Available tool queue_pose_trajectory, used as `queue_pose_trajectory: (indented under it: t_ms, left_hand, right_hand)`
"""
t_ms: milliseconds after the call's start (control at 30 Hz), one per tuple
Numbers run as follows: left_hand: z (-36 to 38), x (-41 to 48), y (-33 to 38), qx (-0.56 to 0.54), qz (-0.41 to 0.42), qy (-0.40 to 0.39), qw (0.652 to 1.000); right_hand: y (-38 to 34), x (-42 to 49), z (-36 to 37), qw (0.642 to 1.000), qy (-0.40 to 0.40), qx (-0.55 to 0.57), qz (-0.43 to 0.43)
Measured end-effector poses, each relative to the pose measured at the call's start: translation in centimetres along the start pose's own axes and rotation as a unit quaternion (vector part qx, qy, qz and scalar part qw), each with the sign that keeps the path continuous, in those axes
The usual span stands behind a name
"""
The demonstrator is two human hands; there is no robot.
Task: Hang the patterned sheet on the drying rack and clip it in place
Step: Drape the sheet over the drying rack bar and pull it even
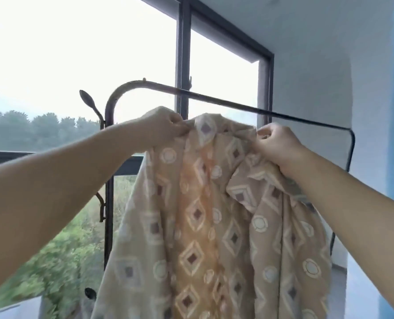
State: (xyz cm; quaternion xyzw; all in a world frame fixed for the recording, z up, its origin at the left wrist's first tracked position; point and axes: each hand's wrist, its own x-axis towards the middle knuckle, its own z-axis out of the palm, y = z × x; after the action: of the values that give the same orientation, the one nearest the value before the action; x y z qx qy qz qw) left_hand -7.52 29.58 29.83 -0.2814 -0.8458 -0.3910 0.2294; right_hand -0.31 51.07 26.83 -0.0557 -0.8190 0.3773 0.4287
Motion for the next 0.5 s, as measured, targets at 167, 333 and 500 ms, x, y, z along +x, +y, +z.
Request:
queue_pose_trajectory:
  t_ms: [167, 333, 500]
  left_hand:
    - [2.0, -2.5, -1.2, -0.034, -0.033, -0.063, 0.997]
    - [1.9, -2.9, 2.0, -0.027, 0.044, -0.079, 0.996]
    - [2.1, -4.5, 0.6, -0.135, -0.022, -0.136, 0.981]
  right_hand:
    - [-1.2, -2.9, 1.3, 0.987, -0.147, 0.053, -0.034]
    - [-3.1, -4.2, 3.4, 0.955, -0.28, 0.095, 0.007]
    - [-3.5, -3.3, 4.1, 0.981, -0.12, 0.15, -0.023]
